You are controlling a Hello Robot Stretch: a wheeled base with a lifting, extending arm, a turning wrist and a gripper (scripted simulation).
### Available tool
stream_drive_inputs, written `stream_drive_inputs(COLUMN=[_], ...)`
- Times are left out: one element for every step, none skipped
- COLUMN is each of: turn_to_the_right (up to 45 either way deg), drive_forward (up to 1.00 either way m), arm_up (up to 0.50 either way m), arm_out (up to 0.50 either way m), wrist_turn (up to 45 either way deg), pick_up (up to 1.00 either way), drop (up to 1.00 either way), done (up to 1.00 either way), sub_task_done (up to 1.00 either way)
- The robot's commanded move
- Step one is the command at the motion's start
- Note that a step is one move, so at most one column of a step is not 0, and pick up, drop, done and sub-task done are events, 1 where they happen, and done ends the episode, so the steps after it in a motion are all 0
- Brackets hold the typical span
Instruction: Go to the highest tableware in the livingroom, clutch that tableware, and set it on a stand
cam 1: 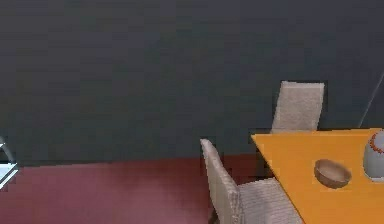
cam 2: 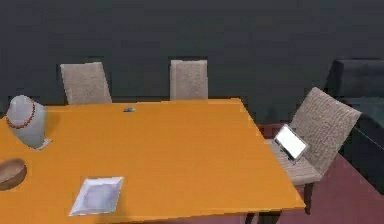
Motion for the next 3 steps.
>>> stream_drive_inputs(turn_to_the_right=[45.0, 18.0, 0.0], drive_forward=[0.00, 0.00, 0.25], arm_up=[0.00, 0.00, 0.00], arm_out=[0.00, 0.00, 0.00], wrist_turn=[0.0, 0.0, 0.0], pick_up=[0.00, 0.00, 0.00], drop=[0.00, 0.00, 0.00], done=[0.00, 0.00, 0.00], sub_task_done=[0.00, 0.00, 0.00])
